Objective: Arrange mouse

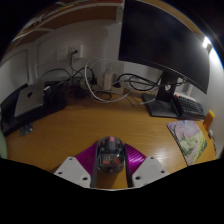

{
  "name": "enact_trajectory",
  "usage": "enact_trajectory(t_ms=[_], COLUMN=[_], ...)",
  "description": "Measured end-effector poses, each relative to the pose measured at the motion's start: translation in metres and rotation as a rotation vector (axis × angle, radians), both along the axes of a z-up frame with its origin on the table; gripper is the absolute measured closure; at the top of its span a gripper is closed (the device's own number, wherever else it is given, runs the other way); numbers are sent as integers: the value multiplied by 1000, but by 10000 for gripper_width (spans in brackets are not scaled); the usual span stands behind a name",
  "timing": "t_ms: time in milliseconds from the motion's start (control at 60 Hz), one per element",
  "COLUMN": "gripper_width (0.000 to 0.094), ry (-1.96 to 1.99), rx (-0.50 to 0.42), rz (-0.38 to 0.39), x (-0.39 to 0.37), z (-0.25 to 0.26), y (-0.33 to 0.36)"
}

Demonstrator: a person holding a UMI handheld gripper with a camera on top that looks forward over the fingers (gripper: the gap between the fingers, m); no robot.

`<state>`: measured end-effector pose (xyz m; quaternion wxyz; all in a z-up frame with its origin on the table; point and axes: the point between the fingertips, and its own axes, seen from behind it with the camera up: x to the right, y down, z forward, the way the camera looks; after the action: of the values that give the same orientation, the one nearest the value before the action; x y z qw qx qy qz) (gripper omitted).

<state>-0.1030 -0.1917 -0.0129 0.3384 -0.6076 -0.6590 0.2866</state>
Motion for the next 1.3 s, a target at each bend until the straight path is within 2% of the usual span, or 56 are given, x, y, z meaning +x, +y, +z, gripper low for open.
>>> enact_trajectory(t_ms=[17,117,167,250,367,483,583,717,850,983,1133,1217,1233,1300], gripper_width=[530,547,546,546,547,547,546,543,545,534,422,55,93,73], ry=[-4,-19,9,46,94,128,118,55,-13,-59,-51,-51,-49,-45], rx=[0,-37,-26,-67,-98,-74,-43,-39,-48,-84,-81,-49,-47,-70], rz=[5,21,20,14,-35,-91,-124,-103,-56,-74,-78,-92,-99,-114], x=[0,1,-2,-5,-14,-26,-32,-38,-41,-41,-44,-40,-38,-25], z=[0,15,37,82,134,156,146,101,46,7,3,14,17,39], y=[-1,-7,-1,14,70,157,233,313,354,370,373,377,378,371])
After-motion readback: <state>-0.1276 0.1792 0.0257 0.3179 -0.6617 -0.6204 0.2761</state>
